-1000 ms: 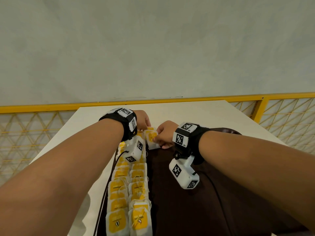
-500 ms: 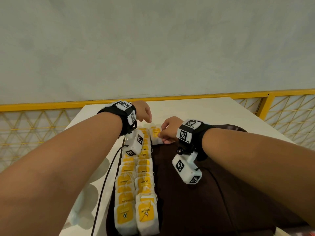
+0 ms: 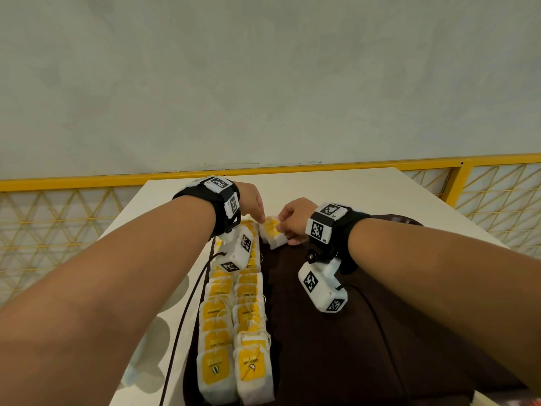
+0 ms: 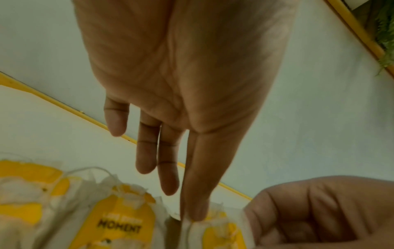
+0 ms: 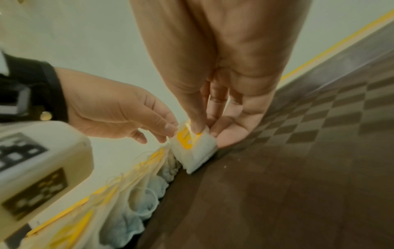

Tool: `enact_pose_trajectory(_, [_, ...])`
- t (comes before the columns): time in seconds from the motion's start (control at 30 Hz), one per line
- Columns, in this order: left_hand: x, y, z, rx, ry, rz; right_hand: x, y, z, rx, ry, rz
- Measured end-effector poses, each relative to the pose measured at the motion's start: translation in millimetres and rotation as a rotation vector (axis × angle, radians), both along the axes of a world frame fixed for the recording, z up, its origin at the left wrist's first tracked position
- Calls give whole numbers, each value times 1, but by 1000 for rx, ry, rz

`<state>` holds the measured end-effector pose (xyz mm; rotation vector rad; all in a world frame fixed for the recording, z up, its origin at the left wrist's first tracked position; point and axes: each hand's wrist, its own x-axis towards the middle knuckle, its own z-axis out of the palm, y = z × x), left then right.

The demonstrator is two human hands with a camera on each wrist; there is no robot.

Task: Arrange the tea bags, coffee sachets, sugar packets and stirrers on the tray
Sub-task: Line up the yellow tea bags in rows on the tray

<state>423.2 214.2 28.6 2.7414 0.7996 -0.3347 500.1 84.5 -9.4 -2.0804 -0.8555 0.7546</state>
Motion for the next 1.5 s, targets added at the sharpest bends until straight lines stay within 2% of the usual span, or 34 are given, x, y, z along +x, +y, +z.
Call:
enact_pose_trajectory(0.37, [-3,-8,0,45,7,-30,-9,-5,-1,-14,97,42])
enact_pose_trajectory(0.5, [-3,-7,0,67,10,-31,3,6,9,-40,134,-91])
enact_pose_trajectory(0.57, [-5,-8,2,61,14,-30,7,5,10,-54,145,-82])
enact_pose_trajectory(0.7, [-5,-10,4,68,44,-41,6,4,5,-79,76,-5])
enact_pose_trajectory(1.03, [-6,-11,7,51,98,-59,0,18,-1,-66,-106,20])
enact_pose_trajectory(1.3, [-4,-6,3,78,38,-32,0,12,0,-45,-174,70])
enact_pose_trajectory(1.5, [2,-5,-8,76,-11,19,0,9,3,-99,-270,134])
